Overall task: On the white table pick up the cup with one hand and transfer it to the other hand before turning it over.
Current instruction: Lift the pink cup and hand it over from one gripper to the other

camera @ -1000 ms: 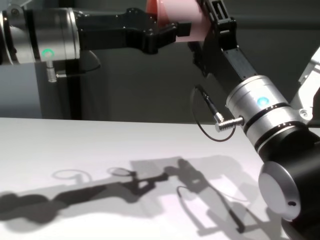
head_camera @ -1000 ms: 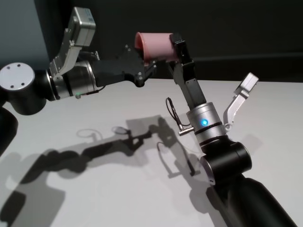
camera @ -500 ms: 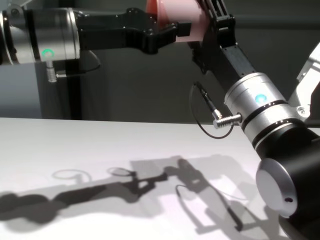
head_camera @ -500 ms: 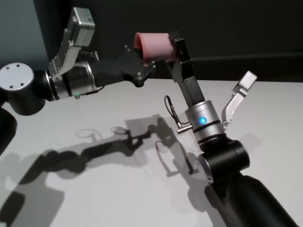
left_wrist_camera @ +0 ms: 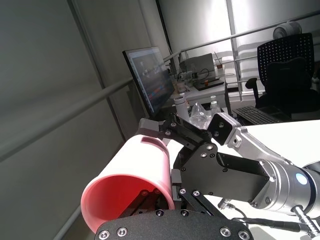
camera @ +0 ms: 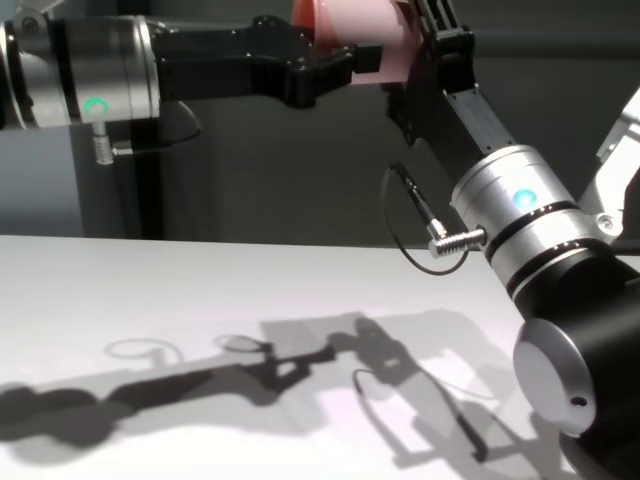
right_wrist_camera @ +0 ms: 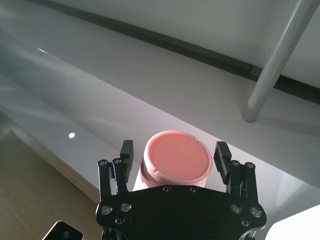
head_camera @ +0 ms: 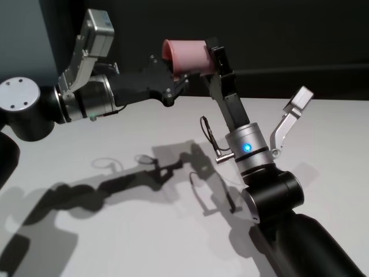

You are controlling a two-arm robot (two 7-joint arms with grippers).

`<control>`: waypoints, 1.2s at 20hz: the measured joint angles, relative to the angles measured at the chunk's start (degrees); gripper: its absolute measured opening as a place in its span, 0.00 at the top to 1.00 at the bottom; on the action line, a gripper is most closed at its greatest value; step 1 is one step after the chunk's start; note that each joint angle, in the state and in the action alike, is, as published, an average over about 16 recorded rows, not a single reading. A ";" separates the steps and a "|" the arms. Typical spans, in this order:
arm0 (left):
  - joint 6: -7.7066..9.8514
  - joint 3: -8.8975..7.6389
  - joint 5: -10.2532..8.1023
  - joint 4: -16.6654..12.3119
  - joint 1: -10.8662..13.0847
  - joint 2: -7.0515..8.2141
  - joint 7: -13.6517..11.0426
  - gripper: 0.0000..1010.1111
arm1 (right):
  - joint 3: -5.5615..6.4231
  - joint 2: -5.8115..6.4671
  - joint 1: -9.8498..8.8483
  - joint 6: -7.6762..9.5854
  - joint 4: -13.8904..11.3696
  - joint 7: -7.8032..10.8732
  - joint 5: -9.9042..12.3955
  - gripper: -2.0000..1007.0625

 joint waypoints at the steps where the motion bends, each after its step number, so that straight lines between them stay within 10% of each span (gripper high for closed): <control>1: 0.00 0.00 0.00 0.00 0.00 0.00 0.00 0.96 | -0.04 0.03 0.02 -0.02 0.02 0.07 0.04 0.06; 24: 0.01 0.01 0.01 0.00 0.00 0.01 0.01 0.96 | 0.03 0.07 -0.08 -0.01 -0.18 -0.17 0.06 0.27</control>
